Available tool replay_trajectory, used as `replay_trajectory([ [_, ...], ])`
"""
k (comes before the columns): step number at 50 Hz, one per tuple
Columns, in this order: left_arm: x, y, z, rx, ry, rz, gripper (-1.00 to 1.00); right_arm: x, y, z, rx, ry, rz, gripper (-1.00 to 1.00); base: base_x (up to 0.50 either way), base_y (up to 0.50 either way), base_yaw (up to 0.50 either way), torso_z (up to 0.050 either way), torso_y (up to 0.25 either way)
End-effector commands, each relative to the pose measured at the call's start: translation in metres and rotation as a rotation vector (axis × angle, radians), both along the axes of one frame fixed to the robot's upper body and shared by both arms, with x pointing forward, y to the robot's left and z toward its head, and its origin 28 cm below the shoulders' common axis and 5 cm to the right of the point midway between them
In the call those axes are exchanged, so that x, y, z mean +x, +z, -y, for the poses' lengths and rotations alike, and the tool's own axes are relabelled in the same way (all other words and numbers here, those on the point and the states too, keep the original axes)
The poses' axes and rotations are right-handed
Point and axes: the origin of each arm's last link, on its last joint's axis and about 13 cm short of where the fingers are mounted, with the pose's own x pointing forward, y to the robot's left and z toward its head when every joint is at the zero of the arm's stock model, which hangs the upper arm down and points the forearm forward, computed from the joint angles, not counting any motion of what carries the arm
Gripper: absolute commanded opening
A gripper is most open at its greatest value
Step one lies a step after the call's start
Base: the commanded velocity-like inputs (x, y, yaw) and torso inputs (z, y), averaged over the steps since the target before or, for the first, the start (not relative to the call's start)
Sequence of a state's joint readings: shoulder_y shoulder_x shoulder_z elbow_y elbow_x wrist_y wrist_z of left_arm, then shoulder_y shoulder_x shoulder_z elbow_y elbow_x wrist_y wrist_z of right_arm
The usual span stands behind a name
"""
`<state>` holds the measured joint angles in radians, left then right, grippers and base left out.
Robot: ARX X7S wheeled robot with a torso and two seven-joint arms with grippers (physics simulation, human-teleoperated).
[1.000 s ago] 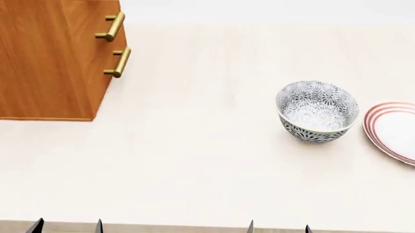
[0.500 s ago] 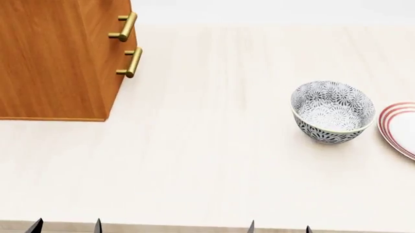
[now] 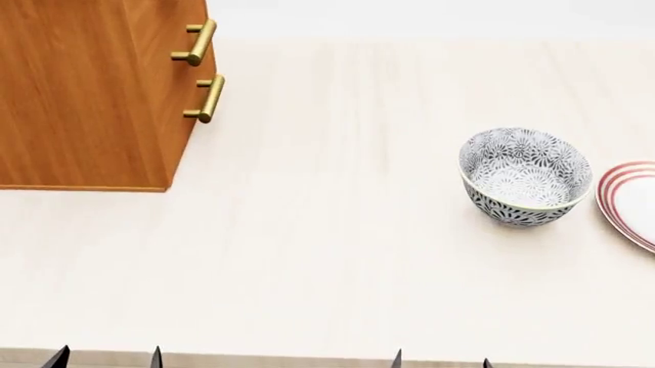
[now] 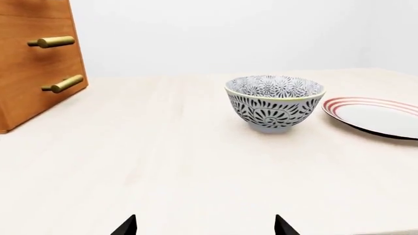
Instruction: Put the bowl on top of the cabinet.
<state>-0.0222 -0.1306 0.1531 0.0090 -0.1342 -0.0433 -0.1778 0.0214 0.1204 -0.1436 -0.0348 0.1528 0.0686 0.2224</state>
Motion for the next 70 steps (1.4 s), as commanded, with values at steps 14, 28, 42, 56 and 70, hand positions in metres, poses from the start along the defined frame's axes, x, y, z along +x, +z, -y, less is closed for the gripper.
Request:
replay_trajectory([
  [14, -0.0006, 0.0000, 0.0001, 0.008, 0.001, 0.002, 1.00, -0.0004, 0.0005, 0.0001, 0.003, 0.009, 0.001, 1.00, 0.00, 0.00, 0.00, 0.014, 0.000],
  [28, -0.0012, 0.0002, -0.0001, 0.013, -0.004, 0.009, 1.00, -0.0009, 0.0012, 0.0001, 0.003, 0.011, 0.003, 1.00, 0.00, 0.00, 0.00, 0.046, 0.000],
  [42, -0.0011, -0.0001, -0.0003, 0.013, -0.005, 0.006, 1.00, -0.0010, 0.0011, -0.0003, 0.004, 0.013, 0.003, 1.00, 0.00, 0.00, 0.00, 0.050, 0.000],
  [56, -0.0009, -0.0003, -0.0002, 0.012, -0.001, 0.008, 1.00, -0.0005, 0.0000, -0.0010, -0.001, 0.015, 0.001, 1.00, 0.00, 0.00, 0.00, 0.050, 0.000],
  [70, -0.0022, 0.0010, 0.0010, 0.009, -0.010, 0.019, 1.00, -0.0023, 0.0013, -0.0002, 0.003, 0.016, 0.014, 1.00, 0.22, 0.00, 0.00, 0.005, 0.000],
])
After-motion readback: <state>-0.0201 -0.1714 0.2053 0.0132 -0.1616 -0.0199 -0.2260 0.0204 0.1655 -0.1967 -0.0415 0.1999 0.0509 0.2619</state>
